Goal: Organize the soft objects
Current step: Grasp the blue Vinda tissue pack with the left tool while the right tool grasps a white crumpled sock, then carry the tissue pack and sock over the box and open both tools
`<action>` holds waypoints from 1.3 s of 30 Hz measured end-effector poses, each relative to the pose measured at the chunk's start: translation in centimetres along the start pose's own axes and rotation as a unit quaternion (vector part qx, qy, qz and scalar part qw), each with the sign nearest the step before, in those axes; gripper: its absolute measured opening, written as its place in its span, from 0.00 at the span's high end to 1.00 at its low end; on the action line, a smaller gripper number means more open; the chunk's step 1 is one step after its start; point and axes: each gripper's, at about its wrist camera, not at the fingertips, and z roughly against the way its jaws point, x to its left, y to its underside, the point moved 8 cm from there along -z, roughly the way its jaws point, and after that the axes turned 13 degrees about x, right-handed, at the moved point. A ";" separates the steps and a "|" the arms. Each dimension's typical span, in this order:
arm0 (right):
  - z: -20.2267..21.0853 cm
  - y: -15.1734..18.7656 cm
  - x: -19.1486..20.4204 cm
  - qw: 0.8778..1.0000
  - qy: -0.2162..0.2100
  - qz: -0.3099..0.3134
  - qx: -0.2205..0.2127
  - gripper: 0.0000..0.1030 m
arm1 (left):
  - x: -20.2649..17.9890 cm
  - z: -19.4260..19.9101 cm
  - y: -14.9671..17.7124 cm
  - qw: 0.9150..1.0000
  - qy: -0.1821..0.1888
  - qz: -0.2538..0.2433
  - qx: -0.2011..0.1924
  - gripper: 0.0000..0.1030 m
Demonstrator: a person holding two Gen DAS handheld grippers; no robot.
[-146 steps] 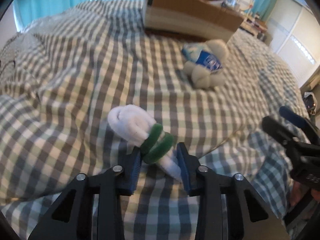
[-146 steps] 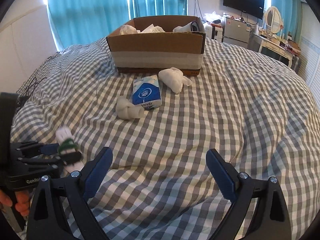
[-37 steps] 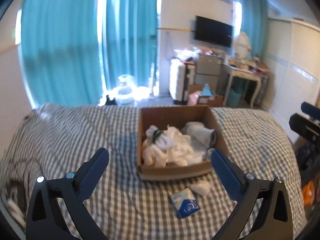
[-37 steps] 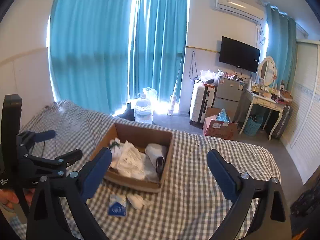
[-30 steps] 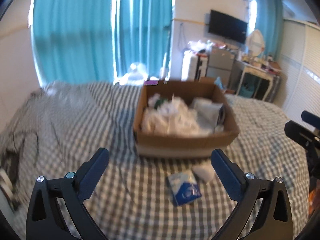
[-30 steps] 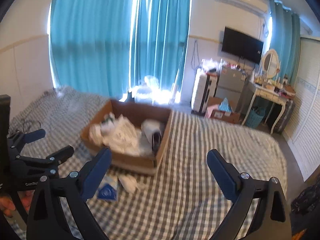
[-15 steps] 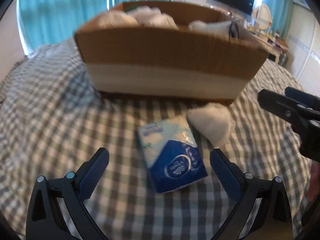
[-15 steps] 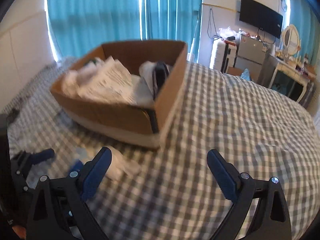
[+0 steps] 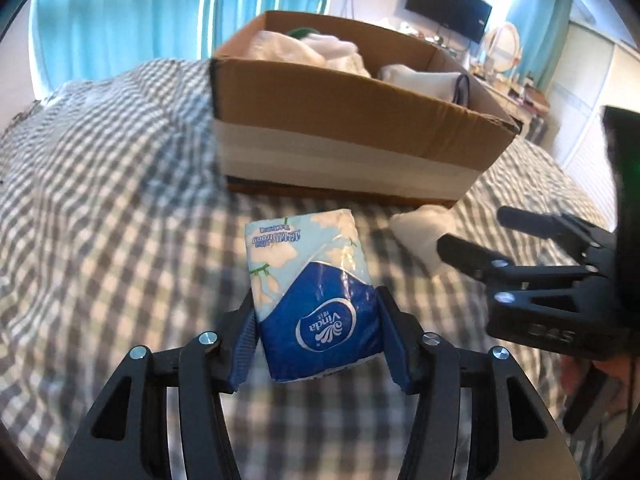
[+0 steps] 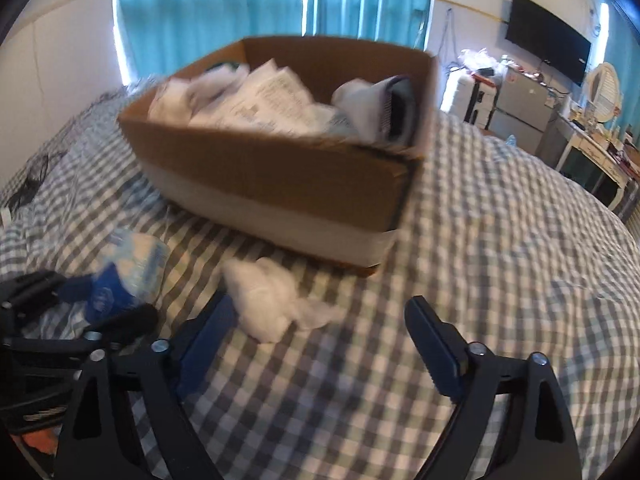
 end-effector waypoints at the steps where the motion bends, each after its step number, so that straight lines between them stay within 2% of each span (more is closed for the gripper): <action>1: -0.5 0.0 0.3 1.000 0.000 0.003 0.006 0.24 | 0.4 0.1 0.0 1.000 -0.006 -0.001 -0.002 0.48; 2: -1.2 0.1 0.7 1.000 -0.003 0.006 0.017 0.38 | 1.0 0.1 0.1 1.000 -0.014 -0.001 -0.003 0.48; 6: -3.1 0.8 1.8 0.998 -0.035 0.002 0.044 0.59 | 2.0 0.1 0.2 1.000 -0.009 0.001 0.000 0.48; 7: -3.1 1.0 2.0 0.998 -0.035 0.006 0.045 0.70 | 1.9 0.1 0.2 1.000 -0.008 0.000 0.002 0.48; 8: -2.8 1.1 2.2 0.999 -0.034 0.007 0.041 0.76 | 2.1 0.1 0.3 1.000 -0.007 -0.001 0.004 0.48; 11: -1.6 1.5 2.1 1.000 -0.013 -0.005 0.027 0.82 | 2.2 0.4 0.1 1.000 -0.010 -0.002 0.012 0.48; 13: -0.7 2.0 2.1 1.000 0.009 -0.013 0.022 0.83 | 1.9 0.8 0.2 1.000 -0.004 -0.003 0.014 0.48; 16: 1.2 3.3 2.2 0.999 0.013 -0.040 0.015 0.83 | 1.8 2.4 0.5 1.000 0.000 -0.016 0.008 0.48; 20: 4.1 4.3 2.7 0.997 0.007 -0.077 -0.002 0.83 | 2.0 4.9 1.0 1.000 0.009 -0.030 -0.002 0.48; 26: 8.5 5.2 4.7 0.995 0.004 -0.098 -0.026 0.83 | 1.9 8.8 0.4 0.997 0.019 -0.069 -0.027 0.48; 33: 13.5 1.5 5.5 0.995 0.030 -0.079 -0.058 0.83 | 1.3 12.5 -3.3 0.993 0.035 -0.093 -0.057 0.48; 39: 16.7 -3.9 5.7 0.993 0.038 -0.053 -0.097 0.83 | 1.0 14.2 -7.9 0.990 0.040 -0.105 -0.083 0.48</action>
